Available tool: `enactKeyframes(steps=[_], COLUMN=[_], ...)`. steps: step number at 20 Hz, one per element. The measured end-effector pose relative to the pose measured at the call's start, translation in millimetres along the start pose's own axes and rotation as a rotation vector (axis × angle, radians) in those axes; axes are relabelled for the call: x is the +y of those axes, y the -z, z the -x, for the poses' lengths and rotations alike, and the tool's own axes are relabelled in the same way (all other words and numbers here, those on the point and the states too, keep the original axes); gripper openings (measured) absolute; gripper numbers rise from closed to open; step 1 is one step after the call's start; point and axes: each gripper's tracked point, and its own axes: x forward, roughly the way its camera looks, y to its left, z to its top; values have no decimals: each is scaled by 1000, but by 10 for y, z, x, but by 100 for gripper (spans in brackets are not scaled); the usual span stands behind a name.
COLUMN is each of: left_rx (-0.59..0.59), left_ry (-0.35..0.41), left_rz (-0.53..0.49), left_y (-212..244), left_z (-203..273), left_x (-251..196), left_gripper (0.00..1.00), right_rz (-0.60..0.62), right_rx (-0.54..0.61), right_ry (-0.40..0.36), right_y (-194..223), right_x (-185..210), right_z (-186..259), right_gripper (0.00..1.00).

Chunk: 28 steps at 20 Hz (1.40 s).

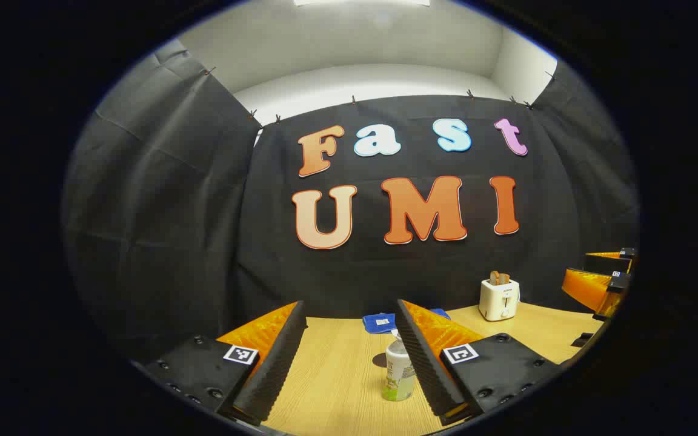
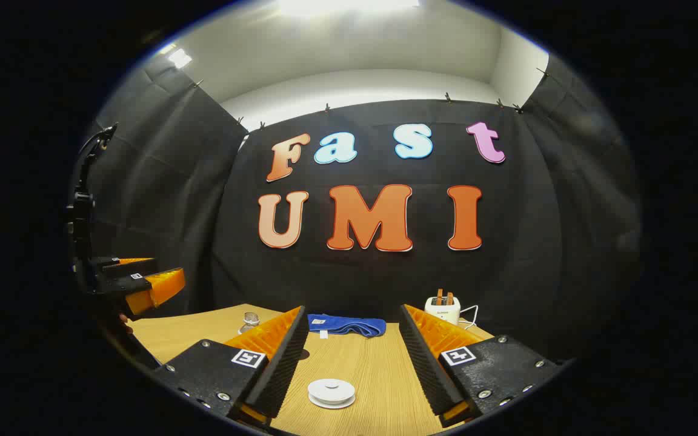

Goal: Open the teacup lid with one hand, grasp the water bottle and pour water into the teacup with the other hand; after pouring, place the water bottle on the coaster and then close the teacup lid.

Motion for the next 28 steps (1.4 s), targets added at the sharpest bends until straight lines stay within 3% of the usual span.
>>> enactKeyframes(steps=[17,25,28], left_rx=[3,-4,5], left_ry=[-13,17,20], left_rz=[3,58,54], left_y=[21,45,92], left_z=[-37,-25,-24], left_x=[84,25,-20], left_gripper=[96,95,95], right_rz=[19,5,-5], right_rx=[6,66,98], right_ry=[-21,-16,-52], right_y=[5,271,461], right_x=[60,43,142], right_z=[19,-94,-194], right_gripper=[89,90,90])
